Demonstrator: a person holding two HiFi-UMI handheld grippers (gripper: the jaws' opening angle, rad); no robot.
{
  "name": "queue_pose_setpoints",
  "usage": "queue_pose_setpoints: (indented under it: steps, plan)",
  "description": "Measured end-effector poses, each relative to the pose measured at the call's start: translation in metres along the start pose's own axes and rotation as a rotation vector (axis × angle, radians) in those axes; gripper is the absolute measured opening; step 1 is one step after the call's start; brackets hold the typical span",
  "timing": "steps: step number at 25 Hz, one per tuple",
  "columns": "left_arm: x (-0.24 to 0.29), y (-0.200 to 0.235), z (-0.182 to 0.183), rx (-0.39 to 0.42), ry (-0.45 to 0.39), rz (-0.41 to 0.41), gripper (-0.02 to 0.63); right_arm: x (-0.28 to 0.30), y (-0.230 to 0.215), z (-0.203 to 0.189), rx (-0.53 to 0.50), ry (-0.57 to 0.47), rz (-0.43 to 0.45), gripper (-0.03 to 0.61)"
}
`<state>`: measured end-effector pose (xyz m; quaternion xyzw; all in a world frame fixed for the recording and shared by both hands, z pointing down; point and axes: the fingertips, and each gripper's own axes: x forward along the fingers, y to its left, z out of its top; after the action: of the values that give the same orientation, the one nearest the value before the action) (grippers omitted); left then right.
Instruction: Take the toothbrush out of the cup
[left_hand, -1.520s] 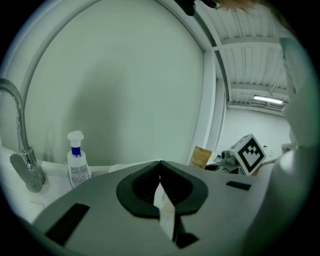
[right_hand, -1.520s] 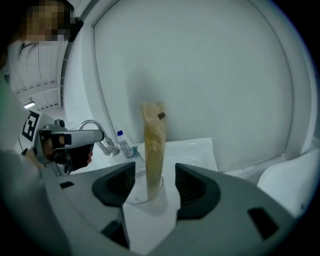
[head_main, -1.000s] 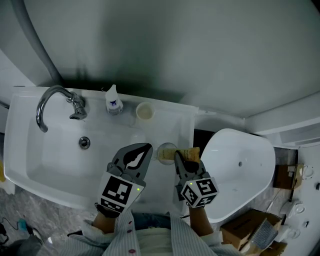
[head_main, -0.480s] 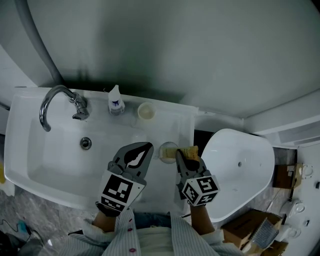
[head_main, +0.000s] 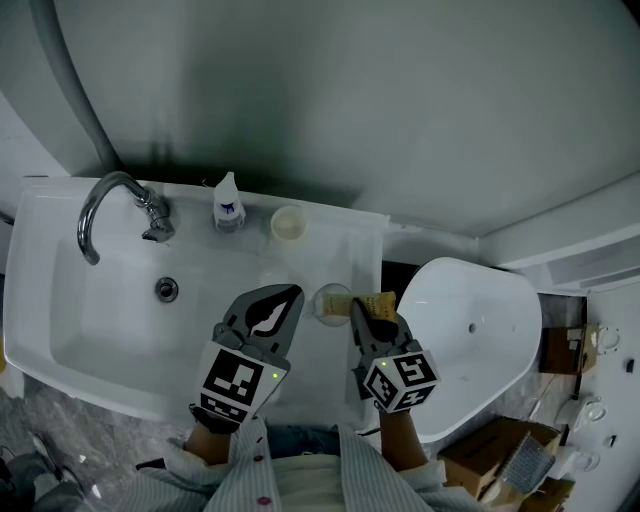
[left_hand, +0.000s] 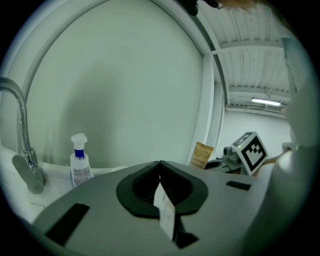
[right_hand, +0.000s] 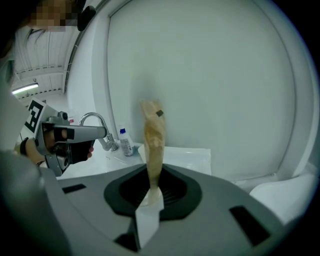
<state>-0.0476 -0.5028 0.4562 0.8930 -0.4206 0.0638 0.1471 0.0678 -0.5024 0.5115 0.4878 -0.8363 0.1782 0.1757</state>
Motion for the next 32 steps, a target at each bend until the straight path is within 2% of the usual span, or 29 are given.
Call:
queue_pose_setpoints:
  steps: [12, 19, 27, 32]
  plan:
    - [-0.014, -0.016, 0.01, 0.053, -0.004, -0.02, 0.017, -0.015, 0.014, 0.024, -0.012, -0.06, 0.034, 0.046]
    - [-0.03, -0.024, 0.022, 0.1, -0.02, -0.006, 0.017, -0.031, 0.026, 0.052, -0.029, -0.146, 0.056, 0.046]
    - [-0.056, -0.047, 0.044, 0.156, -0.059, 0.014, 0.017, -0.074, 0.05, 0.082, -0.058, -0.248, 0.1, 0.046]
    - [-0.073, -0.068, 0.053, 0.175, -0.079, 0.024, 0.017, -0.106, 0.062, 0.092, -0.037, -0.296, 0.136, 0.046]
